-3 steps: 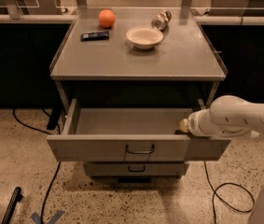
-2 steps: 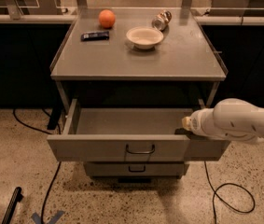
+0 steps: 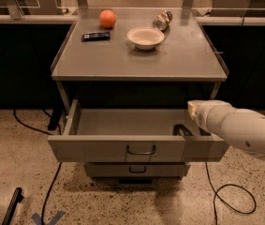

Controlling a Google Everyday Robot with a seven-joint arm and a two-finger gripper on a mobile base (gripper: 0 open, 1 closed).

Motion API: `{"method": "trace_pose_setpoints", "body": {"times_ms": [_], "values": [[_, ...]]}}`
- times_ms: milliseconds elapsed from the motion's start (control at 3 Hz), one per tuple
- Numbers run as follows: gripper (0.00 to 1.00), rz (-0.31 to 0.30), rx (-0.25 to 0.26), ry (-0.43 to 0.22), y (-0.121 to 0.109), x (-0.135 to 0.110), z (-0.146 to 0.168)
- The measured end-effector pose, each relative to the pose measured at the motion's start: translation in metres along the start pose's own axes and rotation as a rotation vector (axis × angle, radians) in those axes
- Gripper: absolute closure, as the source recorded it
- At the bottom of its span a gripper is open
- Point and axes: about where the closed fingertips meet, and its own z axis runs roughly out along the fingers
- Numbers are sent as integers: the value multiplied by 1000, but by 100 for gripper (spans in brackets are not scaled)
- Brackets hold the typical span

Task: Open top drawer

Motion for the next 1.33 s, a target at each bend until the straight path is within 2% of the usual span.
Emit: {"method": "trace_pose_setpoints", "body": {"times_ms": [1333], "values": [[4,1,4,-4,-1,-1,0]]}}
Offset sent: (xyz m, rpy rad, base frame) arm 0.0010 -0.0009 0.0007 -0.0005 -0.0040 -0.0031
